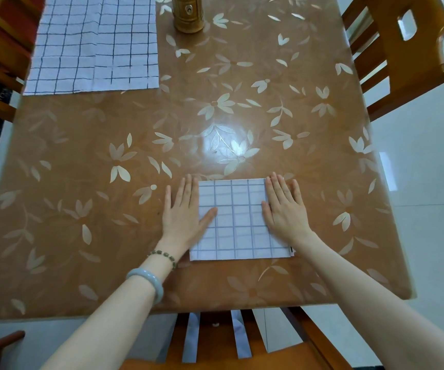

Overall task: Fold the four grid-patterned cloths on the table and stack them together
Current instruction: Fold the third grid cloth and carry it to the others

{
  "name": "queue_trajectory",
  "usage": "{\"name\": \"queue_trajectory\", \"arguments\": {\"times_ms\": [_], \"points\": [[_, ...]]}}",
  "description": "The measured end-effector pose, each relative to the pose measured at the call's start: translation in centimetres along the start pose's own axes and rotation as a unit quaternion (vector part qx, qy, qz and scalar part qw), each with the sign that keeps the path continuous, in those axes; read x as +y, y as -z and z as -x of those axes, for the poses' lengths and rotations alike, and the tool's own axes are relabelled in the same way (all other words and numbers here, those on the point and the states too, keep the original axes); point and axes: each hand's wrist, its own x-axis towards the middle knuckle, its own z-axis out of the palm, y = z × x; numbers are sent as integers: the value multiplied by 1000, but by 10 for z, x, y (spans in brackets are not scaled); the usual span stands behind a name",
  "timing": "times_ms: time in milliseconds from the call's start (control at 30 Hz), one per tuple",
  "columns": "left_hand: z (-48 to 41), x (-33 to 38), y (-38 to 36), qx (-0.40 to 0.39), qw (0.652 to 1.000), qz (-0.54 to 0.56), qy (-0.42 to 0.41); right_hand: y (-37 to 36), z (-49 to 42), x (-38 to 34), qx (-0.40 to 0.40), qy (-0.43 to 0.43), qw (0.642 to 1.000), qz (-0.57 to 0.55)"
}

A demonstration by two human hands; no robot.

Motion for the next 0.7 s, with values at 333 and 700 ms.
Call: {"name": "queue_trajectory", "arguments": {"times_ms": [333, 700], "points": [[14, -62, 6, -52, 967, -106, -224, -1, 0, 0, -12, 1, 1000, 5], [31, -60, 19, -93, 969, -87, -213, 27, -8, -27, 14, 28, 999, 30]]}}
